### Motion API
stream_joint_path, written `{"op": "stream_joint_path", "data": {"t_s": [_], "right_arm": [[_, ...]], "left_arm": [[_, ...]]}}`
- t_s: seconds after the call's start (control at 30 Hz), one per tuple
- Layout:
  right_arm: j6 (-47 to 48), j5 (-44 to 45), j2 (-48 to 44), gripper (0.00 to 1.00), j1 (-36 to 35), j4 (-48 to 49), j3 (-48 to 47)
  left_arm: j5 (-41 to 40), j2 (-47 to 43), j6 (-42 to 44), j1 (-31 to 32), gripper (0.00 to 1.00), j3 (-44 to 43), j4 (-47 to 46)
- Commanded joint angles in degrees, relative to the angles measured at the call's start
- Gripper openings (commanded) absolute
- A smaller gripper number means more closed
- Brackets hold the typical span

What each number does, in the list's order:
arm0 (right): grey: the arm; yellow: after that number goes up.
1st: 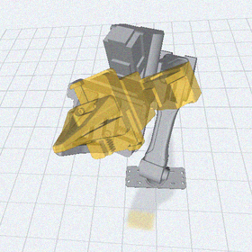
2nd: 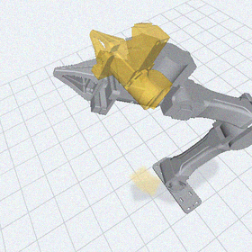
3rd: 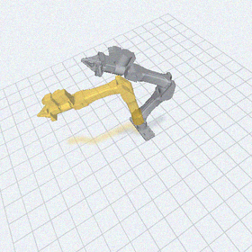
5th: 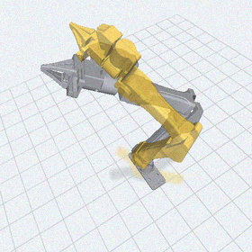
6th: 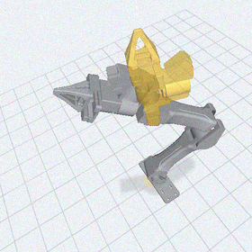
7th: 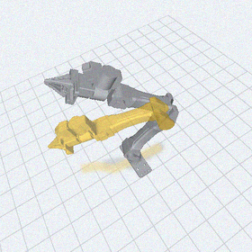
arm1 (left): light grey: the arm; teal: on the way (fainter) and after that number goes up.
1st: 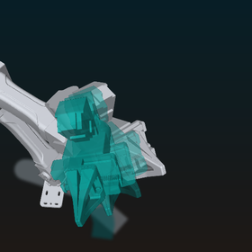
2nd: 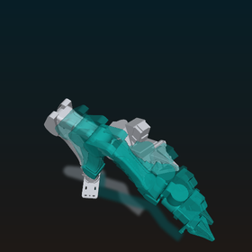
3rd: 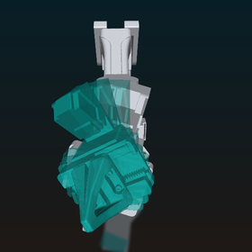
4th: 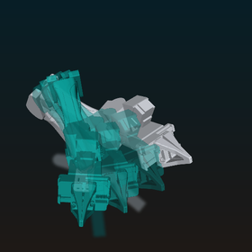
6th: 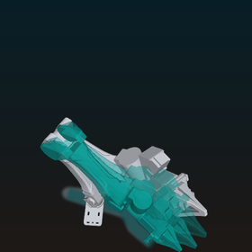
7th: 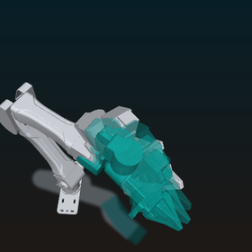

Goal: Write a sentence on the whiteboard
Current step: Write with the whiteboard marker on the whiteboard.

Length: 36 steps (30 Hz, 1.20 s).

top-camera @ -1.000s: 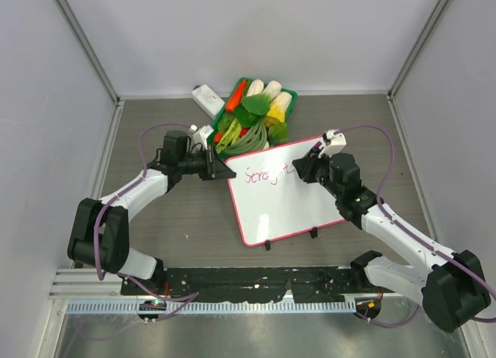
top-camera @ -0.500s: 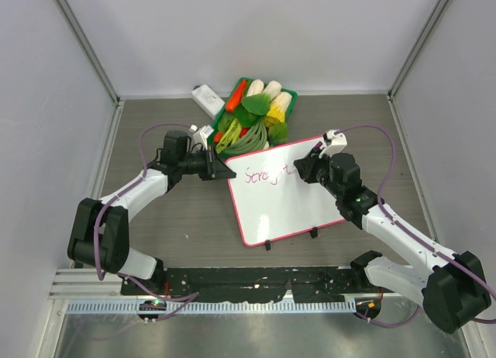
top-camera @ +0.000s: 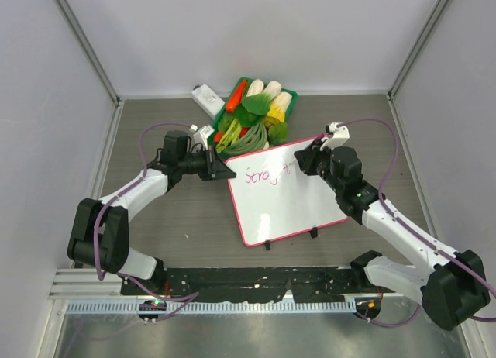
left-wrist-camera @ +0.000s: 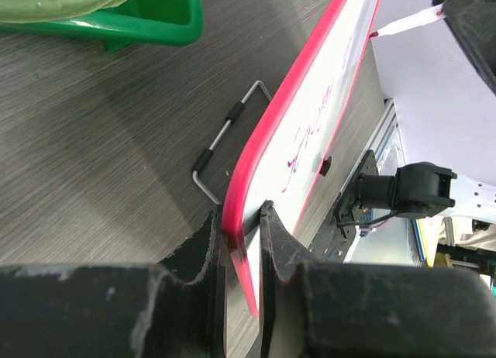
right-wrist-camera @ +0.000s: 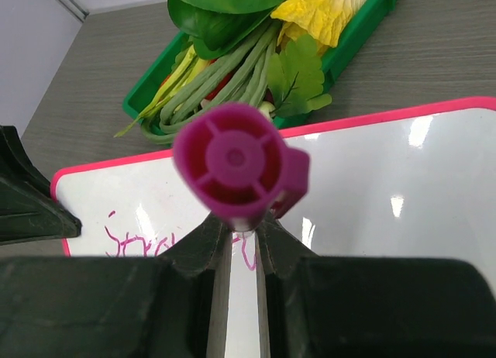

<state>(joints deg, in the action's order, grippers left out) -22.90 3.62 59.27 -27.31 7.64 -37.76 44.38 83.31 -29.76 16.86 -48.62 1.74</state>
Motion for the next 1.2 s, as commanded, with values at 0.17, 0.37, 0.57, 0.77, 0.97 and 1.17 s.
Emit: {"op": "stream_joint_path", "data": {"t_s": [0.17,0.37,0.57,0.77,0.97,1.17], "right_arm": [[-0.40,4.82,3.22,0.01,-0.11,2.20,-5.57],[-0.22,5.35,5.68,0.01,-0.11,2.56,-5.75],[-0.05,5.26,4.72,0.01,-0.11,1.42,-3.91],[0.13,4.21,3.23,0.01,-0.11,-0.08,-2.15],[-0.04,3.24,1.56,0.01,-0.11,-1.04,-0.39],[-0.13,1.40,0.50,0.01,-0.20,-2.36,0.75]], "left_arm": [[-10.45,0.54,7.70,0.36,0.00,-0.25,3.18],[-10.45,0.80,7.70,0.36,0.00,-0.16,3.27],[-10.37,0.89,7.70,0.36,0.00,-0.25,3.27],[-10.45,0.98,7.79,0.28,0.00,-0.25,3.27],[-10.45,0.98,7.79,0.36,0.00,-0.33,3.36],[-10.45,0.98,7.79,0.36,0.00,-0.25,3.45]]}}
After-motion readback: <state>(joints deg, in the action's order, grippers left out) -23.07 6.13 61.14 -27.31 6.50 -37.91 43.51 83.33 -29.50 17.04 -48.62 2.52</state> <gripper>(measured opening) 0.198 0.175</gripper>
